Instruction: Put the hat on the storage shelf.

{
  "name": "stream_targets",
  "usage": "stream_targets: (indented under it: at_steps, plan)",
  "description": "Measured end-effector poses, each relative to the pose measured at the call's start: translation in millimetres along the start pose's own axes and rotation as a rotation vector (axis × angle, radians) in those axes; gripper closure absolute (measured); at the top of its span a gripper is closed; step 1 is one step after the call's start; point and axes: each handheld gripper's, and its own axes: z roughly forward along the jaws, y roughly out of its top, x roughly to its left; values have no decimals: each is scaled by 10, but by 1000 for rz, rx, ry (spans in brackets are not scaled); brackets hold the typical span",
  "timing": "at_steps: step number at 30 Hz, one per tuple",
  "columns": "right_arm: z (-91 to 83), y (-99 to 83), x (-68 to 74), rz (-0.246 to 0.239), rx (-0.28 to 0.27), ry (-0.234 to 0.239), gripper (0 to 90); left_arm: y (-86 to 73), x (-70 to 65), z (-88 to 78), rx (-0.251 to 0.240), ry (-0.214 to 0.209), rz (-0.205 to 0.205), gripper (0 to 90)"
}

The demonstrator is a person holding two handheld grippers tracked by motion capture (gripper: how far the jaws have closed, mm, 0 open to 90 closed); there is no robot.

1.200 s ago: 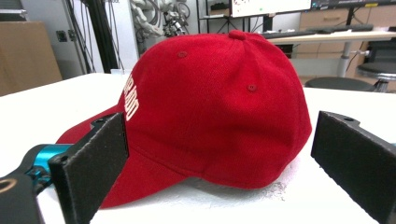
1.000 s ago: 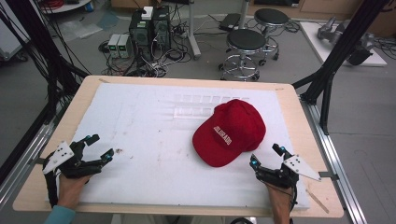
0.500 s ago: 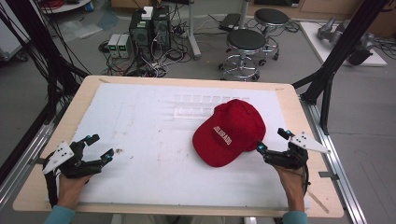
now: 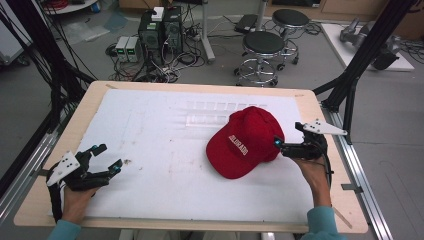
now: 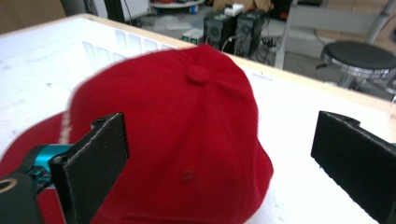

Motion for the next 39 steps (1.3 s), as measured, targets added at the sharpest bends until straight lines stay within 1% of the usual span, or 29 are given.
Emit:
stream_targets:
  at_steps: [2,4,6,7,8,11,13,14,17,18,19,20,21,22,23,25,27,28,29,30,31,32,33,34,35,36,37,39]
  plan:
    - [64,-28,-56,3,29,6,31,0,-1,0,0,0,1,157]
    - [125,-50,-89,13,48,28,31,1,-2,2,1,1,3,157]
    - [146,-53,-96,16,56,35,31,0,-4,5,1,1,1,157]
    - [208,-59,-112,28,75,54,31,1,-5,5,2,2,1,157]
    - [229,-60,-120,32,84,62,31,1,-8,5,2,1,3,157]
    - [289,-74,-135,38,100,73,32,1,-8,6,2,0,5,157]
    - [323,-87,-129,37,121,82,43,1,-8,6,4,2,3,157]
    - [340,-92,-127,30,131,83,45,2,-6,5,6,2,6,157]
    - [379,-102,-121,31,149,83,63,2,-7,5,6,0,8,158]
    - [390,-107,-126,33,156,86,87,1,-7,6,5,1,8,157]
    - [399,-112,-130,44,165,102,156,2,-6,5,6,0,7,158]
    - [405,-116,-140,42,174,119,188,1,-8,6,4,1,3,157]
    - [415,-121,-138,48,183,122,201,1,-7,6,4,2,3,157]
    - [422,-125,-141,53,191,136,248,1,-7,6,4,2,3,157]
    - [430,-129,-145,52,192,149,273,2,-6,7,6,3,4,157]
    - [442,-131,-143,55,204,151,339,2,-5,7,7,2,3,158]
    - [445,-133,-146,49,208,164,442,2,-5,8,7,2,2,158]
    - [441,-129,-138,43,214,158,517,1,-6,9,5,3,0,158]
    - [434,-126,-130,42,217,155,572,2,-6,8,6,3,0,158]
    - [431,-122,-127,28,215,151,617,2,-6,9,6,3,0,157]
    - [423,-117,-117,31,218,142,662,2,-6,9,6,3,0,158]
    - [419,-112,-113,26,212,143,711,2,-7,10,5,4,-1,158]
    - [411,-105,-100,24,212,127,764,2,-7,10,5,4,-1,158]
    - [411,-105,-100,24,212,127,764,1,-7,10,5,4,-1,158]
    - [400,-97,-89,21,209,122,826,2,-6,8,8,3,3,158]
    - [396,-93,-85,14,206,119,837,2,-6,8,8,3,3,158]
    - [390,-88,-79,9,208,105,837,2,-6,8,8,3,3,158]
    - [375,-82,-69,20,207,99,853,2,-7,10,5,4,-1,158]
